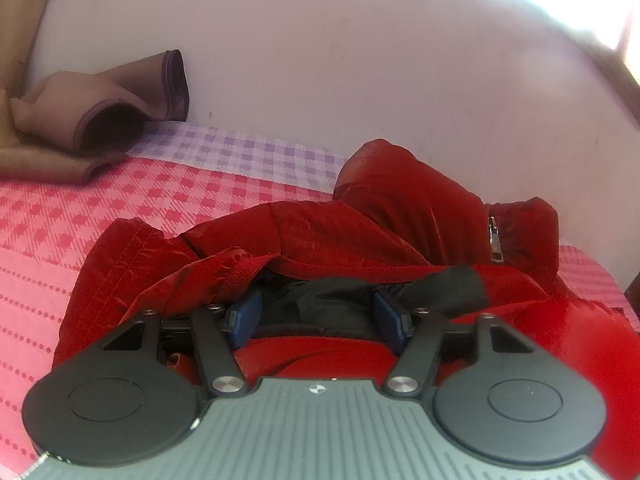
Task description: Fold large clothes
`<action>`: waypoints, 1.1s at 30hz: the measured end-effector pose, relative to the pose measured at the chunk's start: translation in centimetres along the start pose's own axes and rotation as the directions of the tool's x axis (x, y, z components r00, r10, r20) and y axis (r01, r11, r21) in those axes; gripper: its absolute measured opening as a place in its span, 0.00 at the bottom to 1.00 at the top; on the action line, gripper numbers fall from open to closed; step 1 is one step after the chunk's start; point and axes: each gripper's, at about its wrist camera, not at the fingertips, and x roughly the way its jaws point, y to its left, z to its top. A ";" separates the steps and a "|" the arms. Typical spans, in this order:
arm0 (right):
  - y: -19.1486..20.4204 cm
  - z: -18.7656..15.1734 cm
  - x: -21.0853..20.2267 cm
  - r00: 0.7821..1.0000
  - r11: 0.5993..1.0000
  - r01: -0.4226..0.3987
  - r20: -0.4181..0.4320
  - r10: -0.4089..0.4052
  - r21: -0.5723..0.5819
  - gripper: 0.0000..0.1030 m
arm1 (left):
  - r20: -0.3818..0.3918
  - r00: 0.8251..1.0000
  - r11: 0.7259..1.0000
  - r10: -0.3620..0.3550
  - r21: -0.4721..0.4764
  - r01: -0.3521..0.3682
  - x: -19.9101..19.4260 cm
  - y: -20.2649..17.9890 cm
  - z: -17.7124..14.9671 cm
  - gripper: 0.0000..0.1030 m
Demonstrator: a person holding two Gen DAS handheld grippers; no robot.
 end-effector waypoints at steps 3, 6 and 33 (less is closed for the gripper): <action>0.5 -0.1 0.0 1.000 0.999 0.020 0.008 -0.020 -0.031 0.00 | 0.002 1.000 1.000 0.001 -0.002 -0.001 0.0 0.0 0.0 0.62; 0.7 -0.2 -0.1 0.999 0.998 0.029 0.015 -0.029 -0.051 0.00 | 0.003 1.000 1.000 0.002 -0.002 -0.002 -0.1 -0.1 0.0 0.62; 0.4 0.0 -0.3 1.000 1.000 0.004 0.015 -0.004 -0.016 0.00 | 0.007 1.000 0.999 0.028 0.033 -0.028 -0.3 -0.6 0.0 0.62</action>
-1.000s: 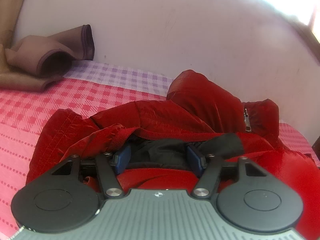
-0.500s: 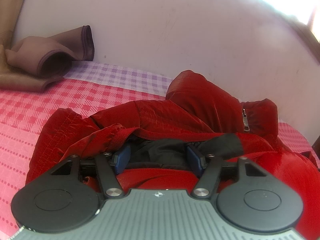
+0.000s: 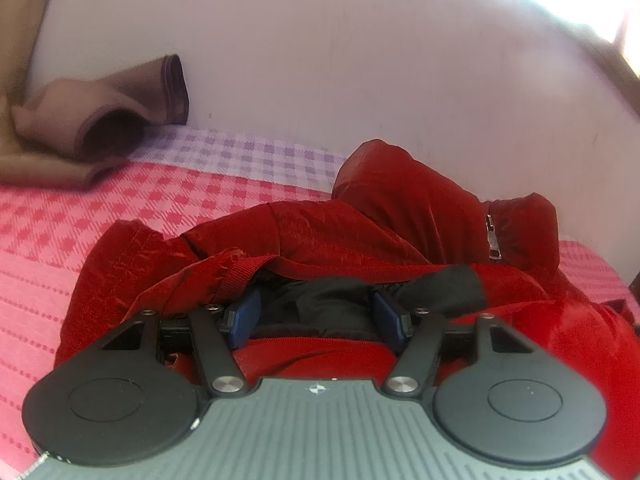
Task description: Fold large clothes
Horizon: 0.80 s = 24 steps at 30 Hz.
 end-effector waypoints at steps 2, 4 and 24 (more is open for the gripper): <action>-0.6 0.1 -0.4 0.999 0.998 -0.052 0.015 0.051 0.038 0.00 | -0.001 1.000 1.000 -0.003 0.002 0.003 -0.4 0.0 0.1 0.63; -1.1 0.3 -1.0 0.995 0.991 -0.101 0.016 0.100 0.087 0.01 | 0.002 1.000 1.000 -0.020 -0.021 0.020 -1.2 0.3 0.4 0.63; 9.6 -8.6 -14.0 0.978 0.940 -0.162 0.077 0.193 -0.301 0.80 | -0.120 0.987 0.991 -0.111 -0.083 0.101 -9.1 11.9 0.4 1.00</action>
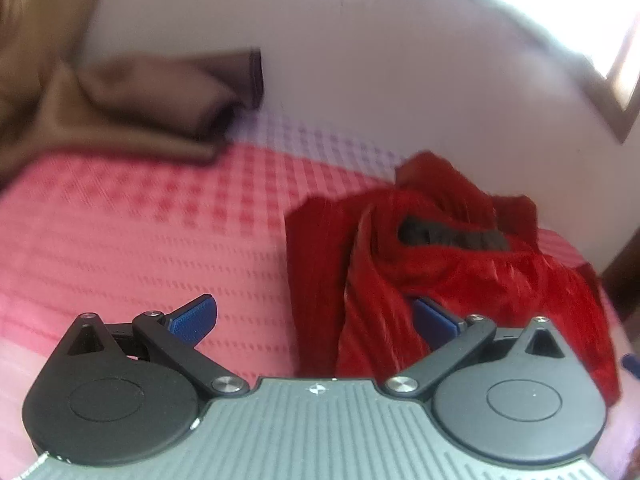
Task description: Fold large clothes
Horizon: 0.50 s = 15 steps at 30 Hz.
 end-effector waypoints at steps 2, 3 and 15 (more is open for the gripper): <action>0.6 -0.6 0.1 1.000 1.000 -0.011 -0.025 0.011 -0.005 0.80 | -0.007 1.000 1.000 -0.029 -0.008 0.029 0.7 0.5 -0.2 1.00; 0.8 -0.9 0.1 0.999 1.000 -0.015 -0.036 0.015 -0.010 0.80 | -0.013 0.999 0.999 -0.039 -0.007 0.039 1.2 0.6 -0.2 1.00; 3.0 -2.5 -0.5 0.997 0.999 -0.003 -0.079 0.000 -0.038 0.80 | -0.077 0.922 0.916 -0.378 -0.172 0.362 5.4 3.9 -1.3 0.49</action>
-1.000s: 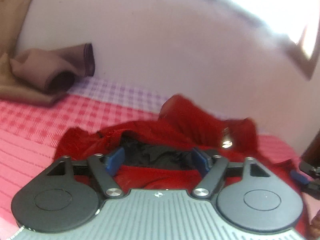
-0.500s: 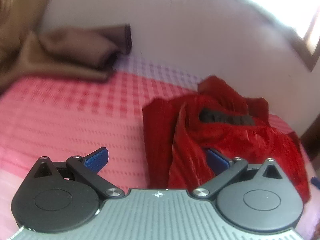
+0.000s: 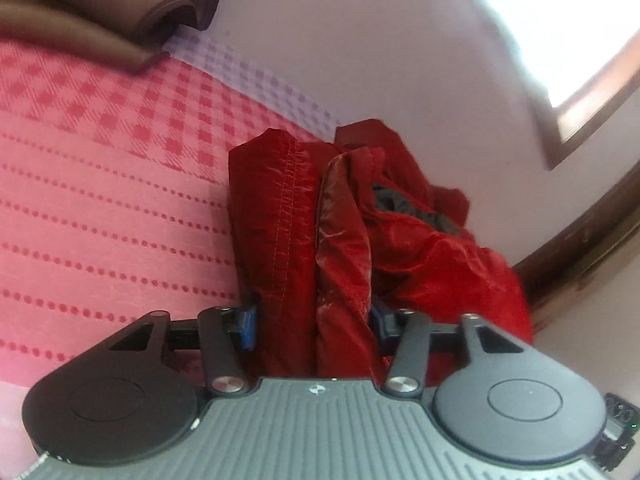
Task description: Fold large clothes
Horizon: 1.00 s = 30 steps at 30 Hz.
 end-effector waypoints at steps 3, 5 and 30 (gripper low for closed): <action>0.2 -0.3 0.4 1.000 1.000 -0.007 -0.005 0.007 0.026 0.80 | 0.007 0.999 0.999 -0.034 -0.024 0.034 -0.1 0.6 -0.3 0.51; 0.6 -0.5 0.7 1.000 1.000 -0.016 -0.011 0.016 0.026 0.80 | 0.002 1.000 0.999 -0.031 0.010 0.031 0.0 0.3 -0.3 0.56; 4.3 4.6 6.6 0.986 0.925 0.156 0.001 -0.166 -0.347 0.24 | 0.123 0.976 0.982 0.179 -0.076 -0.171 -2.9 -8.0 0.4 0.23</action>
